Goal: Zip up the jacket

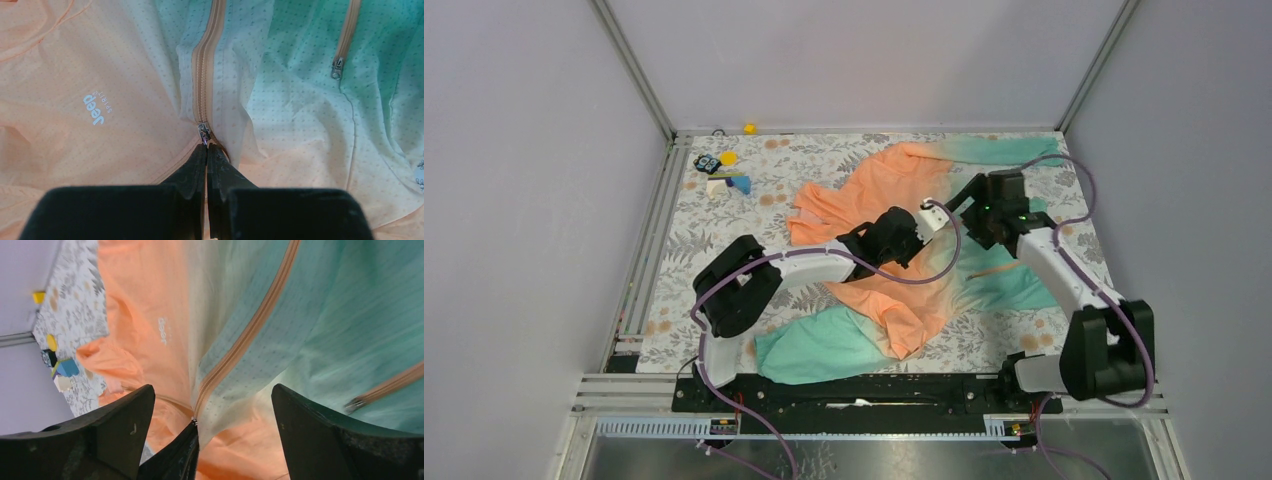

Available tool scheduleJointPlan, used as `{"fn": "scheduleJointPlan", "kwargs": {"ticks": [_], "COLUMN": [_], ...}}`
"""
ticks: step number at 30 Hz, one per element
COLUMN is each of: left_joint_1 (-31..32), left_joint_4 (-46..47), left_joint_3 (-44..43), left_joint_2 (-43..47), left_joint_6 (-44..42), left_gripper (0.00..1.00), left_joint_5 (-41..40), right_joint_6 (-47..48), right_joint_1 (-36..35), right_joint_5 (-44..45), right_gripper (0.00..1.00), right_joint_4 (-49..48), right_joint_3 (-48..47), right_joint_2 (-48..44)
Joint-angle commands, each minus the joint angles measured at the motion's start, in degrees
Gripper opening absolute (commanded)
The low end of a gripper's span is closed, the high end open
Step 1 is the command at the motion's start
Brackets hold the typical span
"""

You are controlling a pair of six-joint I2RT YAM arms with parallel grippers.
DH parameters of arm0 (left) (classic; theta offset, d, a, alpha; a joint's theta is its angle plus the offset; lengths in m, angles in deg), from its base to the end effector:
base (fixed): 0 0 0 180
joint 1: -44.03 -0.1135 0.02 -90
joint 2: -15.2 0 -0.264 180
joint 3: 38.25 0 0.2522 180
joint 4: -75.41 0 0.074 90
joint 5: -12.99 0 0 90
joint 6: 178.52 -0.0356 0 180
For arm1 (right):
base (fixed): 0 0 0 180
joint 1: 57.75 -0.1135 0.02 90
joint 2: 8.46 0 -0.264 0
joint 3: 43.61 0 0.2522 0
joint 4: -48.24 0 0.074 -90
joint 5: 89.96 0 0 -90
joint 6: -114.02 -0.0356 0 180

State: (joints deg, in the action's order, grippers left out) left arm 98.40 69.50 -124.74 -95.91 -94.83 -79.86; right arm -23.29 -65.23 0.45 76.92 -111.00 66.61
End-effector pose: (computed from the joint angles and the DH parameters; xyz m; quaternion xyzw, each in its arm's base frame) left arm 0.2570 -0.3556 0.1991 0.4278 0.7554 -0.1822 0.4617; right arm 0.2877 0.0375 0.2699 0.3055 0.8385 0.2048 0.4021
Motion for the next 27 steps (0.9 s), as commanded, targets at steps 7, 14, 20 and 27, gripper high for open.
{"fn": "scheduleJointPlan", "kwargs": {"ticks": [7,14,20,27], "left_joint_1": [0.52,0.35,-1.91,-8.76], "left_joint_4": [1.97,1.37,0.39,1.03], "left_joint_3": [-1.88,-1.54,1.17,7.55], "left_joint_2": [0.09,-0.01,1.28,6.04], "left_joint_6": [-3.91,-4.33,-4.28,-1.69], "left_gripper": [0.0,0.0,0.0,0.0], "left_joint_5": [-3.15,-7.29,-14.4,-19.02], "right_joint_6": [-19.21,-23.01,-26.63,-26.11], "right_joint_1": [-6.62,-5.15,2.25,9.2], "right_joint_5": [2.96,10.71,10.41,14.27], "right_gripper": [0.73,0.11,0.0,0.0], "right_joint_4": [-1.12,0.65,1.53,-0.01], "right_joint_3": [-1.08,-0.6,3.84,8.32], "right_joint_2": [11.05,11.04,8.96,4.27]}}
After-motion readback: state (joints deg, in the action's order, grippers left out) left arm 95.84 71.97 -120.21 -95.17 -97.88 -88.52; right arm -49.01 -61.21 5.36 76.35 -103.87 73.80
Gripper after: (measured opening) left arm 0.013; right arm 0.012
